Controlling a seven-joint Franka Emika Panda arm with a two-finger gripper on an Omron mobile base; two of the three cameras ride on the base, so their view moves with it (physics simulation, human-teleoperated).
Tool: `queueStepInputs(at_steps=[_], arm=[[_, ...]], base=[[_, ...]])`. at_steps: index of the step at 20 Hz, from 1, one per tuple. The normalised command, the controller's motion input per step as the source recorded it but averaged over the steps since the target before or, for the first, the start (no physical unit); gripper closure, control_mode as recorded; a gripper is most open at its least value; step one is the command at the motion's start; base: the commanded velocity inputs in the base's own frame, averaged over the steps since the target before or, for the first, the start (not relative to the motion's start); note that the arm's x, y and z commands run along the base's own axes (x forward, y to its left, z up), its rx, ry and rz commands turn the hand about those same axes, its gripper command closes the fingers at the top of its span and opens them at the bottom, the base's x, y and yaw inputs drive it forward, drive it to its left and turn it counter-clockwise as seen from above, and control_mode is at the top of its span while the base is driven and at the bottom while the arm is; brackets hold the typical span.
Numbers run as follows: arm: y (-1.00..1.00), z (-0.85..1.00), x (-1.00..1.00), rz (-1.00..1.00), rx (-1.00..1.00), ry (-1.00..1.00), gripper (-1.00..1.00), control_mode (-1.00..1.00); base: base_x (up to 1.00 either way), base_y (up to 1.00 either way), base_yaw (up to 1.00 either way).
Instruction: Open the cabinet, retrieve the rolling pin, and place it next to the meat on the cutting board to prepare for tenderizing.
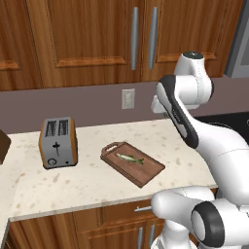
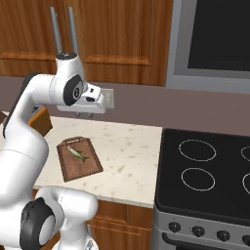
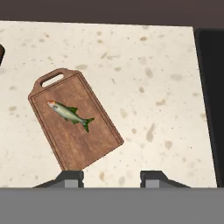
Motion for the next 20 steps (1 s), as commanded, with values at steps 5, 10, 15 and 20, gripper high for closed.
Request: queueStepInputs(at_steps=[5, 10, 15, 20], arm=[[0.03, 0.0, -0.03, 0.0, 0.0, 0.0, -1.0, -1.0], [0.17, 0.0, -0.01, 0.0, 0.0, -0.1, -1.0, -1.0], [0.45, 0.0, 0.0, 0.0, 0.0, -0.27, -1.0, -1.0], [0.17, 0.0, 0.0, 0.0, 0.0, -0.34, -1.0, -1.0]], base=[[0.0, 0.0, 0.0], [0.0, 0.0, 0.0], [0.0, 0.0, 0.0], [0.0, 0.0, 0.0]])
